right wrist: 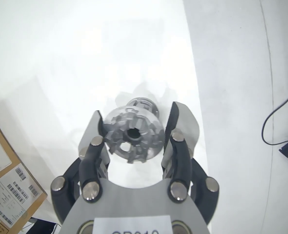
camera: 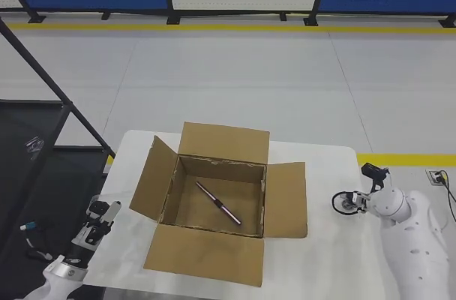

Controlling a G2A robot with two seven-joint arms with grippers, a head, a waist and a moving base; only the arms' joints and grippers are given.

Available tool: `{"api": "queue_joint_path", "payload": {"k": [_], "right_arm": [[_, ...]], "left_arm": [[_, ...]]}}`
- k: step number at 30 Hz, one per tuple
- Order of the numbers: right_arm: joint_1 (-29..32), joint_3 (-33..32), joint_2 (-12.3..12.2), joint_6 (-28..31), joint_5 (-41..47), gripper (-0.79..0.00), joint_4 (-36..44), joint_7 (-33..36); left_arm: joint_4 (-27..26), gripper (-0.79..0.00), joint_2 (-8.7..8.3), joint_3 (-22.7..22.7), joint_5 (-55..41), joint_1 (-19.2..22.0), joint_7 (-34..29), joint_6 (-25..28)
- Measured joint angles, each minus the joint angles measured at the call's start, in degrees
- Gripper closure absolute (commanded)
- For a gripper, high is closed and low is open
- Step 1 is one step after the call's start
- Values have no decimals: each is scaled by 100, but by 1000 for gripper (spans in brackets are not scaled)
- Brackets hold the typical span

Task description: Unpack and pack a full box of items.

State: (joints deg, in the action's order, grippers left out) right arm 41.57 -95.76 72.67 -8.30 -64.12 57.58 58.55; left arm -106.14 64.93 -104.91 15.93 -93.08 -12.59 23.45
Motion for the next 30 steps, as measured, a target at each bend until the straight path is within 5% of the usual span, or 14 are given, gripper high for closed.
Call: {"api": "queue_joint_path", "payload": {"k": [5, 9, 14, 18, 24, 30], "right_arm": [[283, -131, -24, -25, 326, 0, 712, -303], [818, 18, 5, 54, 558, 0, 2224, -538], [1664, 730, 65, -197, 131, 0, 4711, -798], [1706, 1640, 106, 126, -273, 0, 5699, -761], [458, 3405, 327, 591, -521, 0, 4656, -16], [-1037, 4883, 807, 607, -61, 0, 2313, 289]], "left_arm": [[0, -785, 0, 0, 0, 0, 0, 0], [0, -785, 0, 0, 0, 0, 0, 0], [0, -785, 0, 0, 0, 0, 0, 0], [0, -785, 0, 0, 0, 0, 0, 0], [0, -785, 0, 0, 0, 0, 0, 0], [0, -785, 0, 0, 0, 0, 0, 0]]}}
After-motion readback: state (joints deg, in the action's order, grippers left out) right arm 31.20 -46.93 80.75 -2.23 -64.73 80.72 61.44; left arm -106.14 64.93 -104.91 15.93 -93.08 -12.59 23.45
